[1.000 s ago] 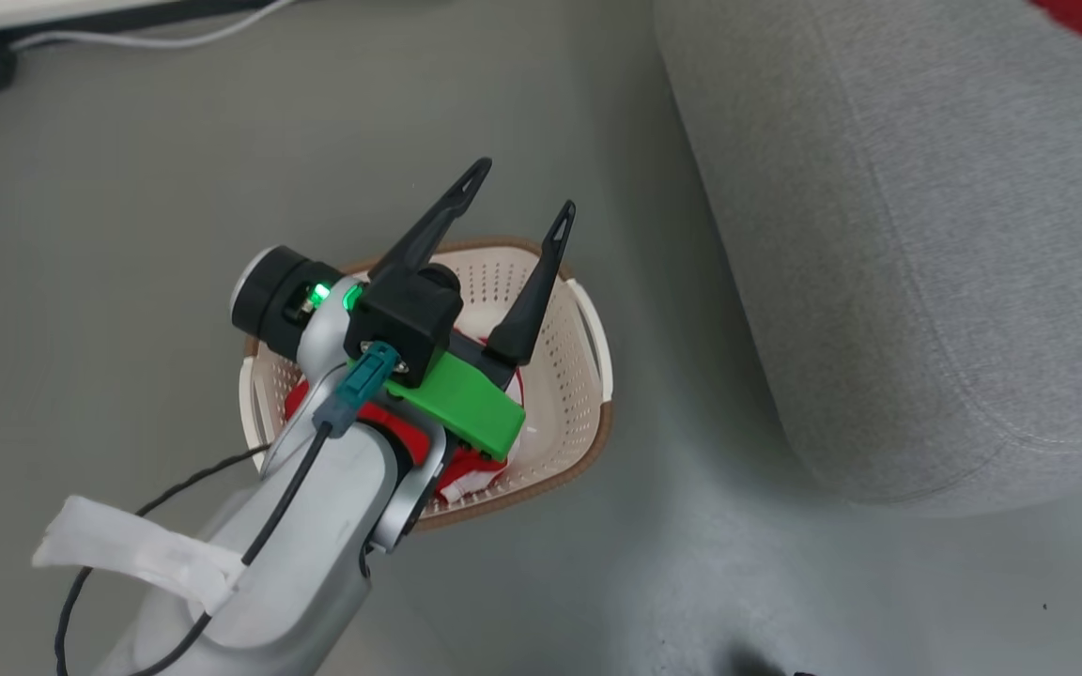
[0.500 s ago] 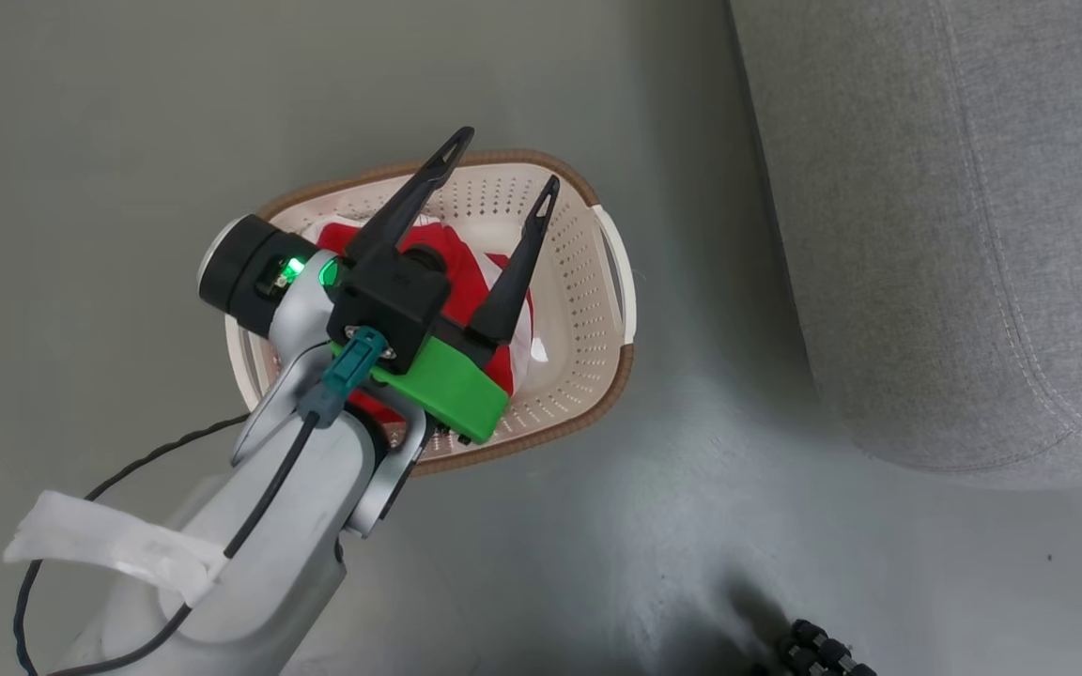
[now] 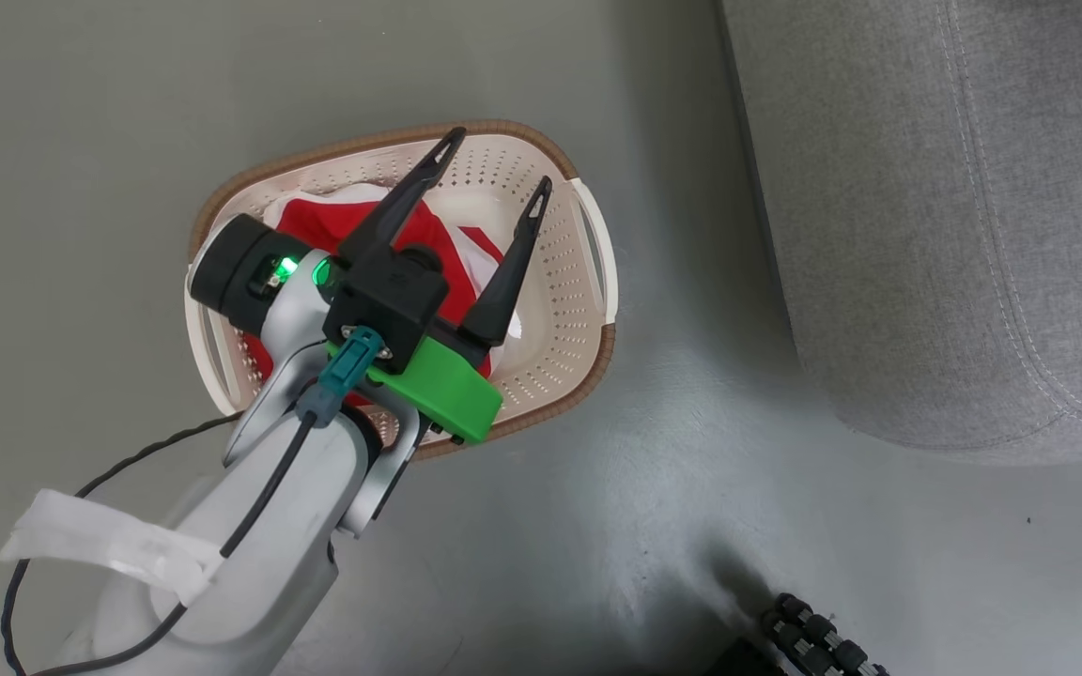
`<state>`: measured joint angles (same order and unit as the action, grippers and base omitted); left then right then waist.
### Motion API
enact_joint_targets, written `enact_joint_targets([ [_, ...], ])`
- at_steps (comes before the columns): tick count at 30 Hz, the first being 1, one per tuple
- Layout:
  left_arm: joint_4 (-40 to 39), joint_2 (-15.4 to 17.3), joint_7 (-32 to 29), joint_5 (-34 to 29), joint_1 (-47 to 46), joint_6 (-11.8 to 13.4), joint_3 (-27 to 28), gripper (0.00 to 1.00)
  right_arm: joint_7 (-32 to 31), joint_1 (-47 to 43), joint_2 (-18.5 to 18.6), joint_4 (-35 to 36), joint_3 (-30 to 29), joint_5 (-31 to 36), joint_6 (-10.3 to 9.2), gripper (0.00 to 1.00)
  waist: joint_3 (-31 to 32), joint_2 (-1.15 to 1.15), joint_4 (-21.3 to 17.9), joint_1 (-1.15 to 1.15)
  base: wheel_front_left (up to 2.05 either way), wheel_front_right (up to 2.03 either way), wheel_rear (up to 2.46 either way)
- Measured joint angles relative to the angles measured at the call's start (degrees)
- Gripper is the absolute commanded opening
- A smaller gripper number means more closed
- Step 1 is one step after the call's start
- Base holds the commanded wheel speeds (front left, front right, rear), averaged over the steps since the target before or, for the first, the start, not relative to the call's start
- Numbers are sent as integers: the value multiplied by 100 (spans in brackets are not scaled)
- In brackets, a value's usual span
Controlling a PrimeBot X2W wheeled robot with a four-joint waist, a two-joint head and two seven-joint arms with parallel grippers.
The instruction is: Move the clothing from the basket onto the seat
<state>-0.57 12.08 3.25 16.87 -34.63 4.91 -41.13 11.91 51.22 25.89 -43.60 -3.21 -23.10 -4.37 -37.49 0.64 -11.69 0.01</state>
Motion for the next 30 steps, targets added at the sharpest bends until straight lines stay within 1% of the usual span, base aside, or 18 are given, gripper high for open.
enact_joint_targets([
  [4, 8, 1, 2, 0, 0, -1, -12, 100, 130, -123, -193, -118, 46, -26, 54, 1, 10, 0, -28, 0, 0, 0, 0],
  [5, 15, 7, 10, 0, 0, -1, -9, 100, 163, -124, -266, -123, 62, -26, 85, 25, 19, 0, -38, 0, 0, 0, 0],
  [6, 32, 7, 22, 1, 0, -3, -10, 100, 199, -124, -335, -121, 54, -31, 83, 44, 33, 0, -46, 0, 0, 0, 0],
  [7, 51, 7, 51, 2, 1, -11, -8, 100, 234, -127, -385, -120, 47, -44, 85, 90, 51, 0, -53, 0, 0, 0, 0],
  [8, 68, 8, 63, 2, 1, -12, -8, 100, 249, -136, -414, -116, 48, -49, 100, 100, 74, 0, -60, 0, 0, 0, 0],
  [12, 133, 8, 151, 21, 9, -12, 4, 100, 270, -386, -475, -78, 57, -49, 212, 100, 190, 0, -85, 0, 0, 0, 0],
  [16, 219, 3, 290, 84, 56, -12, 47, 100, 270, -725, -606, 22, 110, 11, 285, 100, 343, 0, -109, 0, 0, 0, 0],
  [18, 267, -3, 358, 122, 129, -12, 69, 100, 269, -860, -651, 244, 116, 108, 298, 100, 435, 0, -118, 0, 0, 0, 0],
  [22, 396, -48, 488, 308, 285, -12, 97, 100, 269, -1022, -678, 658, 103, 235, 385, 100, 642, 0, -127, 0, 0, 0, 0],
  [25, 493, -79, 602, 363, 386, -12, 137, 100, 268, -1269, -749, 873, 109, 333, 391, 100, 817, 0, -123, 0, 0, 0, 0],
  [30, 719, -172, 805, 487, 601, -12, 224, 100, 268, -1622, -866, 1199, 181, 514, 503, 100, 1145, 0, -84, -1, 0, 0, 0],
])
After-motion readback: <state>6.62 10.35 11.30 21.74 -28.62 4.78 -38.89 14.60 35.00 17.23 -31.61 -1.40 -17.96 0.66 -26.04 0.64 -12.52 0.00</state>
